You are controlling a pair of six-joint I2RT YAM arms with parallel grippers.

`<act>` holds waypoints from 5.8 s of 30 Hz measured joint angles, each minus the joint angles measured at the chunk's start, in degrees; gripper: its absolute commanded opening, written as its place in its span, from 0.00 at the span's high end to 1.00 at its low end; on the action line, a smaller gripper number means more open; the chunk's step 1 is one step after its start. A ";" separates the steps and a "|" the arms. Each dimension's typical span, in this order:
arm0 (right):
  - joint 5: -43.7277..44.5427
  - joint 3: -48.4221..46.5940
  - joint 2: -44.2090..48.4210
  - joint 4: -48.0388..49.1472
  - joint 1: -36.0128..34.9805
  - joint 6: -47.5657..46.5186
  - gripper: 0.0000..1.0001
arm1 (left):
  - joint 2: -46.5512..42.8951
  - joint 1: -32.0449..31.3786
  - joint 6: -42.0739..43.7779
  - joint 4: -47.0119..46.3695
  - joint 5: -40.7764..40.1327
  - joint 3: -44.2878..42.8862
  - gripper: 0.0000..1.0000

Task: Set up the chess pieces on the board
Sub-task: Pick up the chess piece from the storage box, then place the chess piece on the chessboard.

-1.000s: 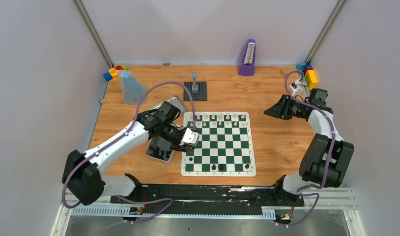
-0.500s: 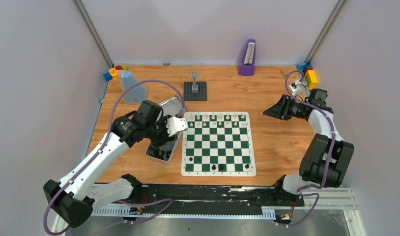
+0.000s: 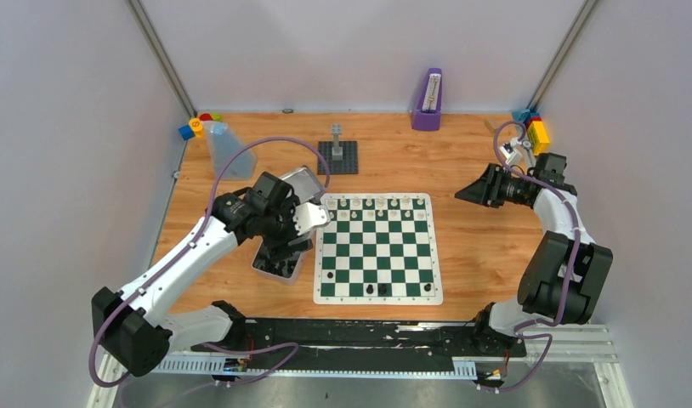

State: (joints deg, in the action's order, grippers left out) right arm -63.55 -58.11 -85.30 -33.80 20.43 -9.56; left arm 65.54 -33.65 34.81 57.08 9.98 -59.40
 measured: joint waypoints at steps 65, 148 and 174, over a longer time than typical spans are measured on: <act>3.41 -0.90 6.36 -1.40 -1.07 -1.14 0.54 | 23.93 6.16 2.40 -5.84 -2.49 1.92 0.78; 65.07 -6.40 2.19 12.70 -62.82 -20.76 0.67 | 58.82 8.00 -67.73 -21.24 58.80 -41.92 0.85; 65.00 -6.40 1.66 12.59 -62.73 -20.06 0.79 | 58.84 8.24 -70.03 -23.82 60.17 -40.37 0.86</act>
State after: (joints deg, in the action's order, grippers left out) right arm 1.45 -64.51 -83.64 -21.21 -42.30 -29.63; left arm 124.38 -25.41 -35.22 33.26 70.15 -99.77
